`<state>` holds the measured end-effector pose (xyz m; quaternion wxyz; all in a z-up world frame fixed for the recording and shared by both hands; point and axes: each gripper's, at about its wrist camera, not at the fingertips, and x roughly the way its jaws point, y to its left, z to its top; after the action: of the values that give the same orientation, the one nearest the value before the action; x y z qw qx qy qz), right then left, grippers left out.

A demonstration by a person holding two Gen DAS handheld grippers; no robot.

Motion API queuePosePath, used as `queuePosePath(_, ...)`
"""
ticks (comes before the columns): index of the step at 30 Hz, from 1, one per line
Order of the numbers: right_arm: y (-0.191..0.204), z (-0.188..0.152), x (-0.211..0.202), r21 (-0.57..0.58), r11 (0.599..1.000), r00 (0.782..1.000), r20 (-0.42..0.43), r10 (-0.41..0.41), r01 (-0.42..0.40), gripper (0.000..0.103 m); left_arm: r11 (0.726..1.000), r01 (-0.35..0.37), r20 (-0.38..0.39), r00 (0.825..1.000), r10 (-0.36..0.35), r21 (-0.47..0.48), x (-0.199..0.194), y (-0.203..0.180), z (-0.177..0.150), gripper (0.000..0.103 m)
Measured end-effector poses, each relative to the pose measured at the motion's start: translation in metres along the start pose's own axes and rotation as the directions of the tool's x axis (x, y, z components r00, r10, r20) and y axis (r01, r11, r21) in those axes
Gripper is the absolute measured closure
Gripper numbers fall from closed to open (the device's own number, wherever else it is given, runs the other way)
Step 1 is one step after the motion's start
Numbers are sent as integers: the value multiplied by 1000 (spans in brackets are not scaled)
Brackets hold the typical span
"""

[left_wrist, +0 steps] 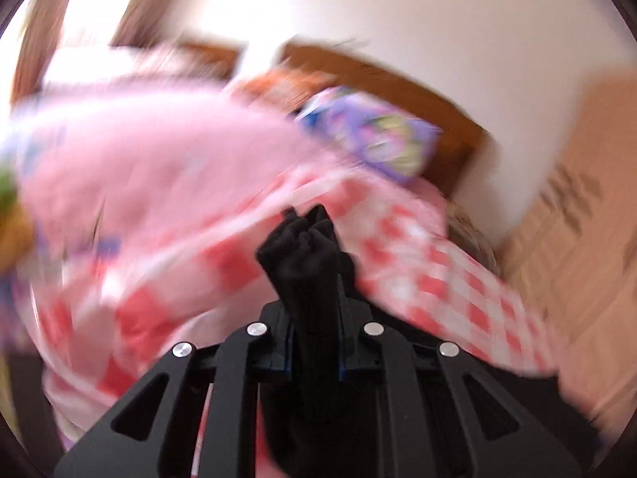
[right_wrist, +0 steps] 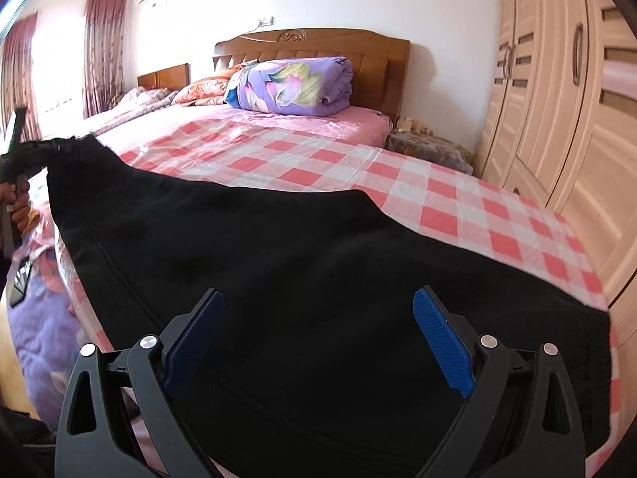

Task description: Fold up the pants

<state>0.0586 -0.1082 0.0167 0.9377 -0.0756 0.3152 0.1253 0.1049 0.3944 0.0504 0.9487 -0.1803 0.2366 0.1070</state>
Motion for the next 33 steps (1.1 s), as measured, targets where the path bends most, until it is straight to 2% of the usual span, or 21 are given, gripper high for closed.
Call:
queuePosePath(2, -4, 0, 1, 41, 999, 1000, 5, 13, -13, 11, 976, 37, 46, 998, -48, 212, -22, -76, -12, 89)
queuePosePath(4, -10, 0, 0, 77, 997, 1000, 10, 26, -27, 11, 920, 99, 49, 991, -126, 378, -35, -140, -35, 89)
queuePosePath(7, -20, 0, -5, 111, 994, 1000, 17, 22, -24, 11, 819, 227, -38, 969, -244, 527, -41, -213, -88, 89)
queuePosePath(9, -29, -1, -9, 144, 989, 999, 19, 33, -36, 11, 737, 278, -131, 959, -252, 616, -30, -251, -138, 89)
queuePosePath(11, -41, -3, -9, 197, 977, 997, 14, 74, -75, 11, 686, 327, -220, 945, -242, 650, -18, -266, -174, 89)
queuePosePath(12, -48, -5, -8, 241, 963, 993, 9, 118, -117, 11, 659, 339, -247, 941, -232, 672, -12, -269, -187, 84)
queuePosePath(14, -58, -8, -3, 324, 925, 978, 7, 208, -199, 10, 599, 300, -208, 953, -221, 742, -16, -275, -206, 70)
queuePosePath(15, -64, -9, 4, 389, 885, 961, 1, 276, -255, 10, 582, 324, -223, 945, -239, 746, -19, -276, -206, 47)
queuePosePath(16, -67, -10, 11, 438, 852, 947, -8, 321, -285, 10, 567, 368, -251, 928, -276, 737, -26, -273, -204, 37)
queuePosePath(17, -67, -10, 15, 466, 831, 937, -15, 350, -303, 10, 550, 408, -252, 907, -338, 729, -41, -266, -198, 22)
queuePosePath(18, -67, -8, 23, 497, 803, 920, -23, 391, -329, 9, 541, 418, -232, 896, -379, 730, -55, -258, -195, 13)
queuePosePath(19, -64, -5, 29, 506, 786, 905, -21, 424, -356, 9, 541, 417, -208, 890, -406, 731, -66, -249, -191, 10)
queuePosePath(21, -53, 4, 45, 515, 757, 872, -36, 488, -402, 9, 598, 378, -150, 906, -395, 707, -83, -225, -180, 9)
queuePosePath(23, -36, 11, 65, 546, 693, 804, -58, 592, -471, 9, 691, 299, -101, 944, -313, 658, -82, -192, -166, 9)
queuePosePath(25, -18, 17, 82, 573, 646, 749, -84, 658, -504, 9, 777, 214, -62, 973, -220, 592, -75, -157, -156, 9)
queuePosePath(26, -7, 20, 92, 577, 644, 728, -119, 675, -502, 9, 824, 168, -59, 985, -162, 541, -68, -134, -148, 9)
queuePosePath(27, 1, 22, 99, 578, 646, 718, -142, 682, -499, 9, 856, 137, -58, 991, -124, 499, -65, -115, -143, 9)
queuePosePath(28, 11, 23, 107, 581, 645, 701, -170, 693, -496, 10, 872, 119, -53, 993, -107, 475, -64, -103, -139, 9)
queuePosePath(30, 28, 26, 117, 592, 626, 666, -192, 721, -507, 20, 886, 92, -51, 996, -77, 454, -64, -86, -137, 9)
queuePosePath(32, 43, 31, 122, 582, 620, 652, -193, 734, -526, 25, 890, 99, -71, 995, -75, 445, -63, -75, -137, 9)
queuePosePath(33, 50, 35, 125, 570, 628, 653, -199, 731, -529, 29, 889, 107, -81, 994, -79, 446, -66, -70, -142, 9)
